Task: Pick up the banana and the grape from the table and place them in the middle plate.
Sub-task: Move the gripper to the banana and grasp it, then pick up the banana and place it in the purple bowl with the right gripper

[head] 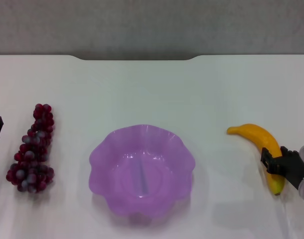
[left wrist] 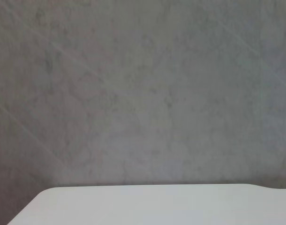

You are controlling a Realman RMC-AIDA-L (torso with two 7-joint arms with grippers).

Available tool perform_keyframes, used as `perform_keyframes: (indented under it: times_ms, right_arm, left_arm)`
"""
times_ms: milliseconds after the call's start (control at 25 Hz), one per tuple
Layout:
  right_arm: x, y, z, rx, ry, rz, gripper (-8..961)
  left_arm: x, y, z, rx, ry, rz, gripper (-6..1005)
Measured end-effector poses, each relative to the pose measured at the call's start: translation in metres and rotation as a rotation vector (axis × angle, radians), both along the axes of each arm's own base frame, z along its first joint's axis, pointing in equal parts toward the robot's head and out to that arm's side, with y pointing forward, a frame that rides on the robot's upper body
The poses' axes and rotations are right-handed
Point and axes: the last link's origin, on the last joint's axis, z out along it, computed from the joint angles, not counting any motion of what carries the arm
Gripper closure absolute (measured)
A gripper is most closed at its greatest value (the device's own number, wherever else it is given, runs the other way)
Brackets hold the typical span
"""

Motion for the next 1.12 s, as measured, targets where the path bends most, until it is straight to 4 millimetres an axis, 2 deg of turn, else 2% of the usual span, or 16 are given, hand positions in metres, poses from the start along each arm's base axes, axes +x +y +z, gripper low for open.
perform_keyframes:
  times_ms: [760, 1120]
  right_arm:
    - [0.003, -0.001, 0.0, -0.009, 0.0, -0.013, 458]
    - [-0.003, 0.01, 0.008, 0.026, 0.008, 0.01, 462]
  left_arm:
    - [0.0, 0.0, 0.0, -0.001, 0.001, -0.001, 323]
    - [-0.001, -0.001, 0.0, -0.002, 0.002, 0.001, 323]
